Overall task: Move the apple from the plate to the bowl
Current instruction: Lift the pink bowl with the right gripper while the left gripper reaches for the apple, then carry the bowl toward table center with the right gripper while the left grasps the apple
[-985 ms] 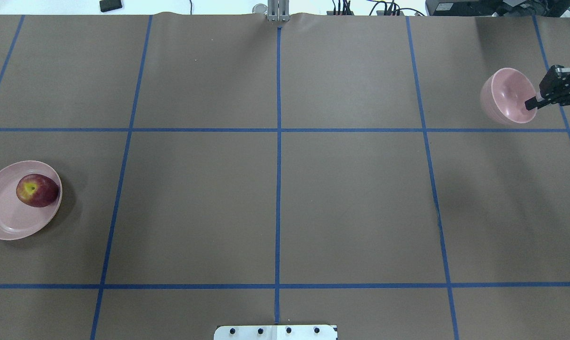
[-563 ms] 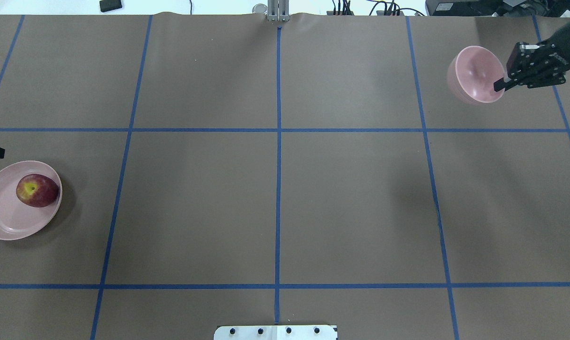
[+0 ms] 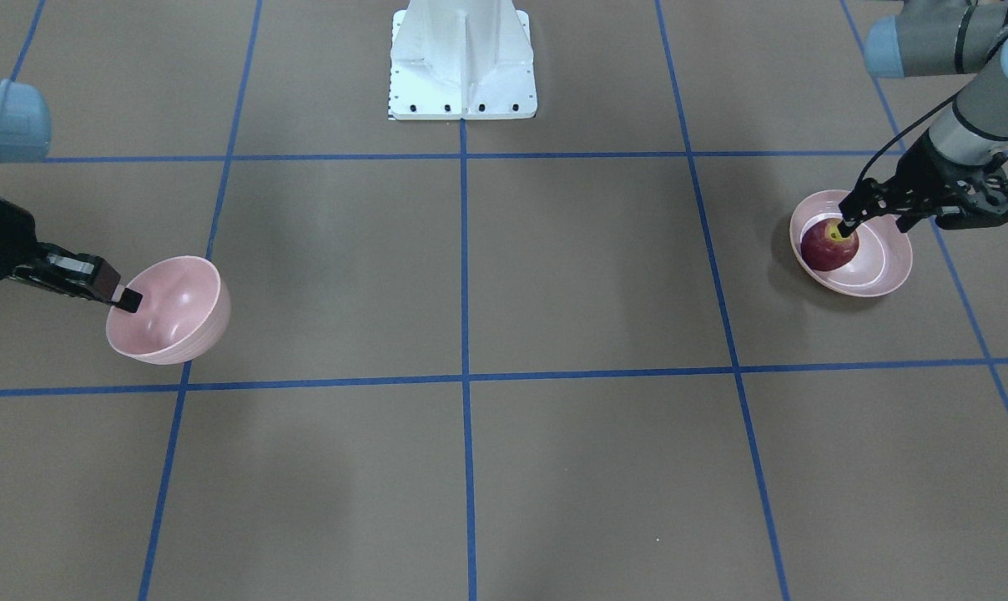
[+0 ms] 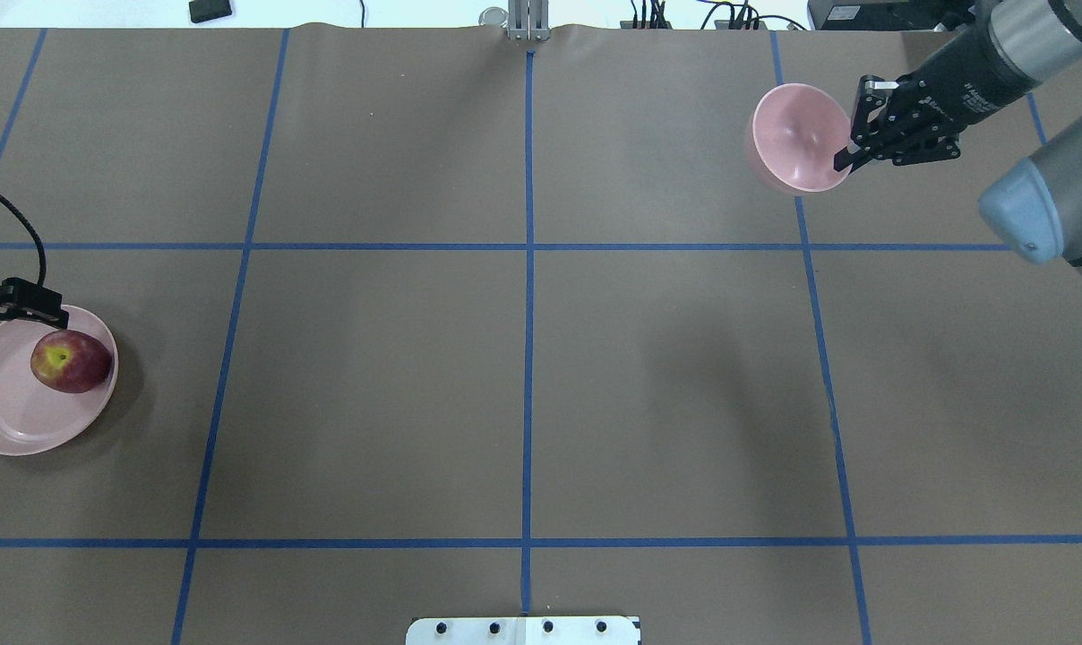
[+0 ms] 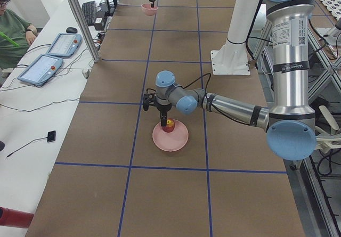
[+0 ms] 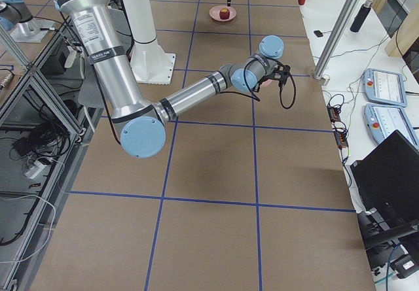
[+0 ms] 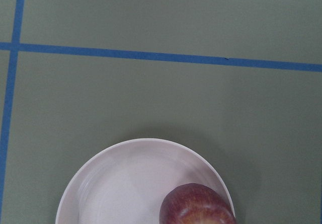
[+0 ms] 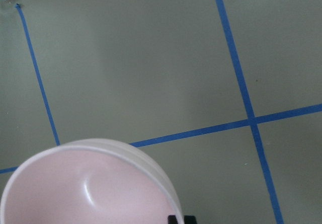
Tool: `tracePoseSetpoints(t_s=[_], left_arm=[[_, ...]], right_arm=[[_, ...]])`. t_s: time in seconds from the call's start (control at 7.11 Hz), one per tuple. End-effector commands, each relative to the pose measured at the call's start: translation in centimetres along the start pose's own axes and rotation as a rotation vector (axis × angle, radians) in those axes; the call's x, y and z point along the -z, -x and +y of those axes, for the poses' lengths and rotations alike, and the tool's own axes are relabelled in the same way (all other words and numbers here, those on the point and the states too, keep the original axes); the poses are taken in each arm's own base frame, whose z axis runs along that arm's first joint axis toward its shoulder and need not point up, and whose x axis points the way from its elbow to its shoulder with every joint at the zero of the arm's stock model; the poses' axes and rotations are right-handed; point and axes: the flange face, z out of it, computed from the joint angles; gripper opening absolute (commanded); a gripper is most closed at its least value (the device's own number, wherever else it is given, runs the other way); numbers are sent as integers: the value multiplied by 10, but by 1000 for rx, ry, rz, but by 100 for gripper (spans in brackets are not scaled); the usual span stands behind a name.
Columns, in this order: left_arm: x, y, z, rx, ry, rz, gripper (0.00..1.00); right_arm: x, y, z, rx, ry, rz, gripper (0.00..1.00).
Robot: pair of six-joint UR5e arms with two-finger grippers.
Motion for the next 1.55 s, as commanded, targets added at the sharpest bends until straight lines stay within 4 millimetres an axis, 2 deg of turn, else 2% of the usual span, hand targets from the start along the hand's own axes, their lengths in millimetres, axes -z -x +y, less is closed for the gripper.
tracePoseSetpoints(t_s=[0.0,0.42,0.7,0.84,1.27,1.41], left_arm=[[-17,-11,9,-26,19,-18,98],[-40,-17,17,-50,44,-45,98],[-46,-14,15,-49,45,-58,97],[-48,-14,14,-48,46,-59,97],[-62,-19,0,-45,49,-63,97],[-69,-14,-2,-48,48,-61,97]], right_arm=[[-17,30,20,-9,3,-1,0],[-28,50,38,-7,9,-6,0],[-46,64,53,-21,-1,6,0],[-49,70,62,-23,-2,3,0],[-57,75,73,-16,-5,7,0],[-59,76,74,-13,-4,7,0]])
